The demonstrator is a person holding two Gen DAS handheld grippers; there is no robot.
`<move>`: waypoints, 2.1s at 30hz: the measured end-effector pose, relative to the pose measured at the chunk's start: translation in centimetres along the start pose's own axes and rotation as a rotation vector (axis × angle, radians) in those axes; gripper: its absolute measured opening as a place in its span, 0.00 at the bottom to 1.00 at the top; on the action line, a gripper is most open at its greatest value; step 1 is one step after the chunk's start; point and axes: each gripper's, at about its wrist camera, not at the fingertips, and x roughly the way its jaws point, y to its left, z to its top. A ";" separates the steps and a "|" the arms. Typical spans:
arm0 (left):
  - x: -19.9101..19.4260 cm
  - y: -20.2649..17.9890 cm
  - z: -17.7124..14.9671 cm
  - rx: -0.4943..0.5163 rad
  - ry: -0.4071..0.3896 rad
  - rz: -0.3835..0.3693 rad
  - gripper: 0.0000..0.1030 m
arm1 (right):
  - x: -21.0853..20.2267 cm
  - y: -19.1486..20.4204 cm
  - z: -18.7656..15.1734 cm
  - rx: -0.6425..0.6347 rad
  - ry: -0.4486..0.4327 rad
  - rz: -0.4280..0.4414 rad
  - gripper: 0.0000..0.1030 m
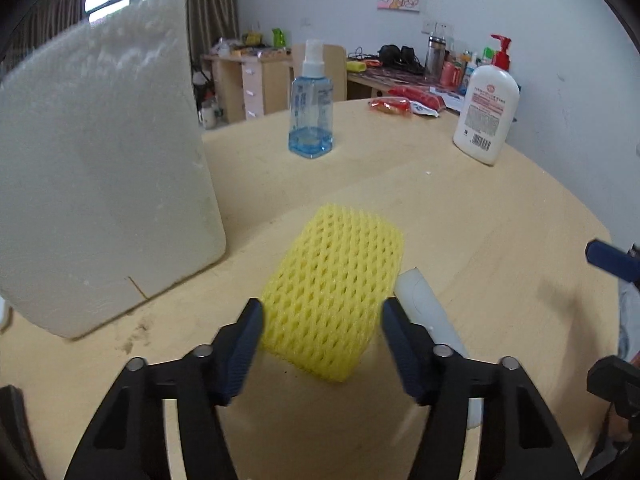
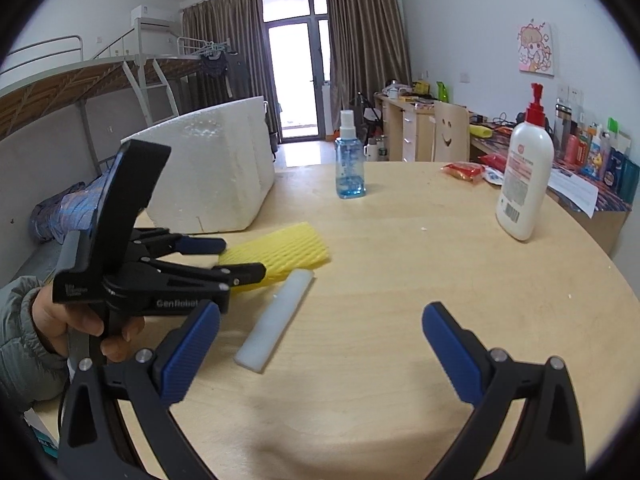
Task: Organize soft objects
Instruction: 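Lower the left gripper onto the yellow mesh sleeve and close it, then lower the right gripper onto the white plastic strip and close it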
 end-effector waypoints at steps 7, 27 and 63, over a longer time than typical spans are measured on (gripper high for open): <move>0.6 -0.5 0.0 0.049 0.035 0.045 0.55 | 0.5 0.0 0.0 0.009 0.019 0.011 0.99; -1.2 1.8 -1.1 -0.051 -0.001 0.043 0.18 | 3.1 3.1 0.4 -0.055 0.109 0.015 0.99; -1.2 2.1 -1.3 -0.079 0.003 0.017 0.18 | 6.4 5.2 -0.7 -0.081 0.326 -0.047 0.33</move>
